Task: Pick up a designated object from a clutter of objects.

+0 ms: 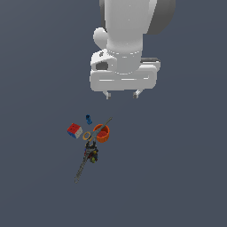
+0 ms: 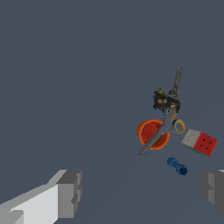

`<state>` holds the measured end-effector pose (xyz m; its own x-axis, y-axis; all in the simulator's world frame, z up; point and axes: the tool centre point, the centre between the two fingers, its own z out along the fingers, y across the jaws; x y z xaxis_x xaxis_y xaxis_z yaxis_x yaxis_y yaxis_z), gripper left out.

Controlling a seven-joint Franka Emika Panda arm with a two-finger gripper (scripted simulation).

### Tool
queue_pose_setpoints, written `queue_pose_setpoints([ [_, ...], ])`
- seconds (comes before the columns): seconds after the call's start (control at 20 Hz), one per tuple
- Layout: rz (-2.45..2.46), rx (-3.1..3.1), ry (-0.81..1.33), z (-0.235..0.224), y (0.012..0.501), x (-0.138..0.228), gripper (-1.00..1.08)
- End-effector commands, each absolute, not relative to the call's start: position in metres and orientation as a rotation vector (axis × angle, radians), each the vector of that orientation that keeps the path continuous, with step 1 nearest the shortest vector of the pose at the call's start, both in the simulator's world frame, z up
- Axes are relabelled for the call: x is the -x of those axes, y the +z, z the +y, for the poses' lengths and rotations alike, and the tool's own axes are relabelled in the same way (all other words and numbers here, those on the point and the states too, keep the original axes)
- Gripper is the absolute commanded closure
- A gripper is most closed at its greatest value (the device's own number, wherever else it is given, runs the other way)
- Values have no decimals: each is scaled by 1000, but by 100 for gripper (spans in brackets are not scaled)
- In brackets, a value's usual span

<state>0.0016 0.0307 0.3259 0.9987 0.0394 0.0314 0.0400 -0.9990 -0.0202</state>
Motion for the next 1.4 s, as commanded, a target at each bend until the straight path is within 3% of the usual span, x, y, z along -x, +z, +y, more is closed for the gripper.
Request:
queue_pose_setpoints([
  [0.0,-62,3120,-48,31,326,-2,-92],
  [0.4,-25,3142,12,1,315,5,-92],
  [0.8,-24,3142,12,1,314,5,-92],
  [1.35,-5,3135,10,-15,282,-23,-92],
])
